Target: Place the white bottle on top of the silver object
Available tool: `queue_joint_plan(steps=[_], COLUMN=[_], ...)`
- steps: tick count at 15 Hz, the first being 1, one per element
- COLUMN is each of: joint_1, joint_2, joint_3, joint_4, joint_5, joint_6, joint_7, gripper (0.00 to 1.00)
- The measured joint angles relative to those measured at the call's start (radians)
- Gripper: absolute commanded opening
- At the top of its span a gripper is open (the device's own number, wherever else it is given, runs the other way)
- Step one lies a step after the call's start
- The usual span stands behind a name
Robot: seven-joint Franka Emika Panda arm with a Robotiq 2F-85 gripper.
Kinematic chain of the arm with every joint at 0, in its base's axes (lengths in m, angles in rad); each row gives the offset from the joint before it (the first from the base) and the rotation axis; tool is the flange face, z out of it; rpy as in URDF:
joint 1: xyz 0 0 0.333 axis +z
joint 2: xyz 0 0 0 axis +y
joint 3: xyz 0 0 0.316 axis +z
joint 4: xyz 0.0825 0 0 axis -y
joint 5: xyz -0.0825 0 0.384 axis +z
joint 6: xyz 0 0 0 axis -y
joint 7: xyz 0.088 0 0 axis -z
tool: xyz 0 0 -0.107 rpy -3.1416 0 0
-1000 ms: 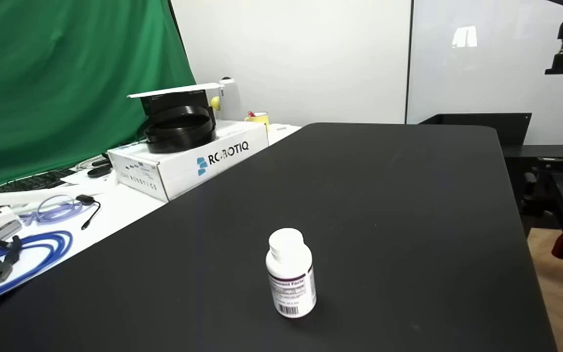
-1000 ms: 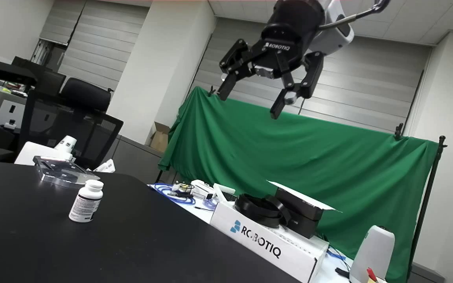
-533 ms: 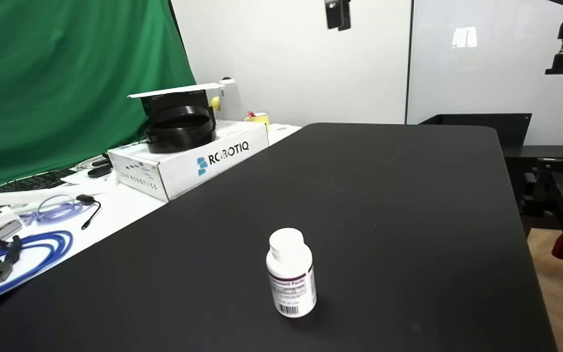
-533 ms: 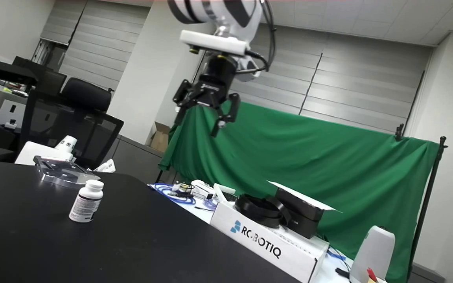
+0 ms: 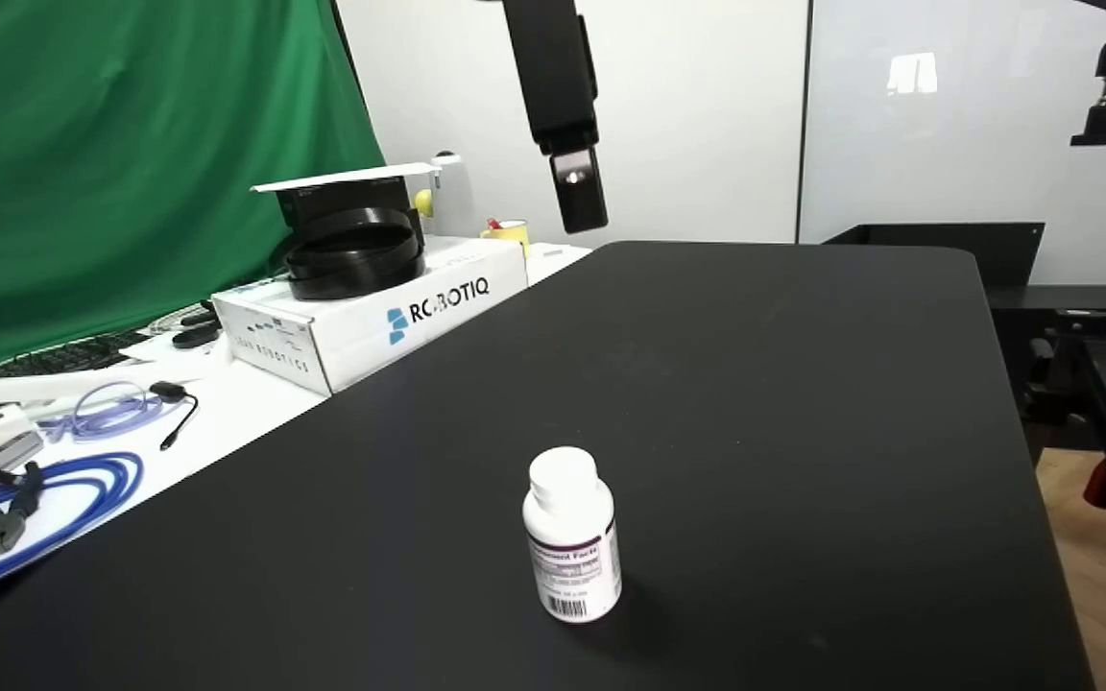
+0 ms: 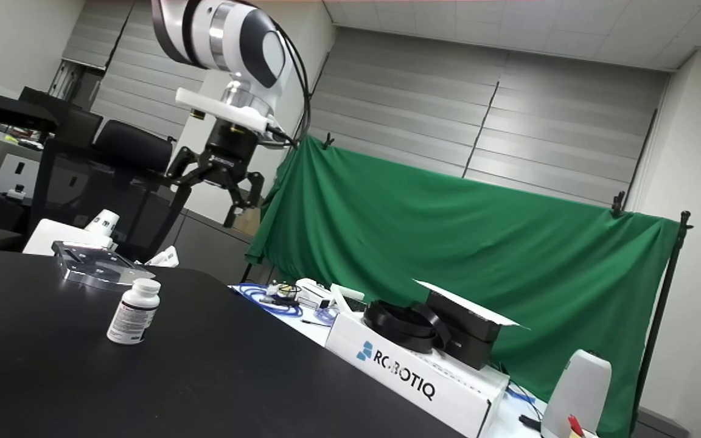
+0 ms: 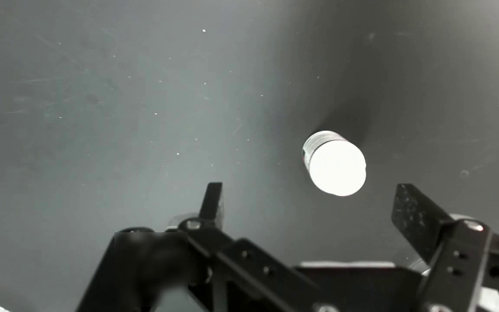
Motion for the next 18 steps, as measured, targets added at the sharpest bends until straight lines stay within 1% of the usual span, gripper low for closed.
queue_joint_plan(steps=[2,4,13,15,18], joint_1=[0.011,0.012,0.012,0.018,0.04], joint_2=[0.026,0.037,0.039,0.05,0.091], joint_3=[0.014,0.016,0.015,0.02,0.035], joint_4=[0.0,0.0,-0.001,-0.003,-0.003], joint_5=[0.031,0.039,0.036,0.028,0.003], joint_6=[0.0,0.0,0.003,0.038,0.13], joint_7=[-0.042,-0.059,-0.064,-0.049,-0.015], gripper=[1.0,1.0,1.0,1.0,1.0])
